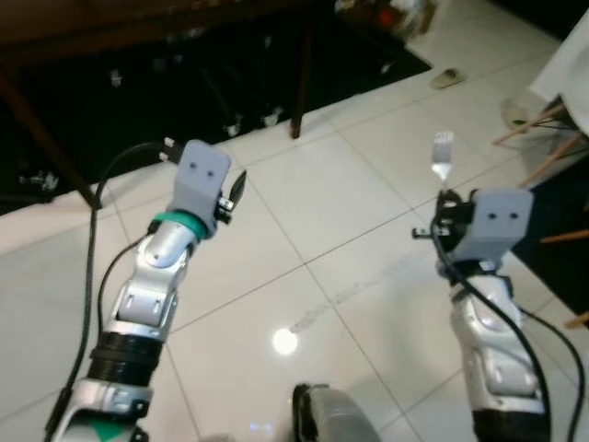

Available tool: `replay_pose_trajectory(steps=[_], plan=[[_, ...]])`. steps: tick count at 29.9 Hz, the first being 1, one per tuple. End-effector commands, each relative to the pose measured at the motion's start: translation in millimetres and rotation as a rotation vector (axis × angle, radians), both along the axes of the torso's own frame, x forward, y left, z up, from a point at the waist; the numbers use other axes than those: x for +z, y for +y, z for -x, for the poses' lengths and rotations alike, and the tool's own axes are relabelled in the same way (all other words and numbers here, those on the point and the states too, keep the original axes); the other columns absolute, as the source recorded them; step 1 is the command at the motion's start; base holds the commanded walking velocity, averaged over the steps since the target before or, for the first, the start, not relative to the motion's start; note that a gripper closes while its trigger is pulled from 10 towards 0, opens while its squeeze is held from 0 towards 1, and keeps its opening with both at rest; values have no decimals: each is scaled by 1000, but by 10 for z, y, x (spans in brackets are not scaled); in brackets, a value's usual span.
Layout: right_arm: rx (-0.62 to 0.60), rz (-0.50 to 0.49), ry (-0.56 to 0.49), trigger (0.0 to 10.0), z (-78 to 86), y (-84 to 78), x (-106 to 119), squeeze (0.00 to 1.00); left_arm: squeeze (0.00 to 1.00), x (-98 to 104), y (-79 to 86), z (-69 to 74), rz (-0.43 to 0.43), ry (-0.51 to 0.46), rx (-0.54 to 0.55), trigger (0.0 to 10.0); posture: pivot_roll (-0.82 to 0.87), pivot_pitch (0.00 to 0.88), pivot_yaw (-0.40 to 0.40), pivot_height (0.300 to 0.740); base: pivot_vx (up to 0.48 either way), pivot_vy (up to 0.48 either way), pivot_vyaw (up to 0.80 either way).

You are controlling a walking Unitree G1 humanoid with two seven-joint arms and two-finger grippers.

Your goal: Setting the table

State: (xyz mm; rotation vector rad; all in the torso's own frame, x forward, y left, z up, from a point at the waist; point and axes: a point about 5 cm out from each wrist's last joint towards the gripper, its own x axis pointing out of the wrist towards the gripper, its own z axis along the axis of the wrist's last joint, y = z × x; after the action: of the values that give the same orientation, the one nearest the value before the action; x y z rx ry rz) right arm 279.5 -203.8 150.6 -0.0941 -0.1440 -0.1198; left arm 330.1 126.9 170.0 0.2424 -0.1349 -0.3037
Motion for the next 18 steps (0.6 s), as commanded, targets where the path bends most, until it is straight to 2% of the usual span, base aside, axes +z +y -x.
replay_pose_trajectory(steps=[1, 5, 18], plan=[[-1, -3, -8, 10000, -5, 6, 22, 0, 0, -41, 58, 16, -15, 10, 16, 10000, -29, 63, 36, 740, 480, 0, 0], [-7, -4, 4, 10000, -9, 2, 9, 0, 0, -45, 59, 17, -15, 10, 16, 10000, -29, 63, 36, 740, 480, 0, 0], [-15, -8, 14, 10000, -10, -13, -3, 0, 0, -61, 58, 12, -17, 10, 13, 10000, -29, 62, 36, 740, 480, 0, -800]])
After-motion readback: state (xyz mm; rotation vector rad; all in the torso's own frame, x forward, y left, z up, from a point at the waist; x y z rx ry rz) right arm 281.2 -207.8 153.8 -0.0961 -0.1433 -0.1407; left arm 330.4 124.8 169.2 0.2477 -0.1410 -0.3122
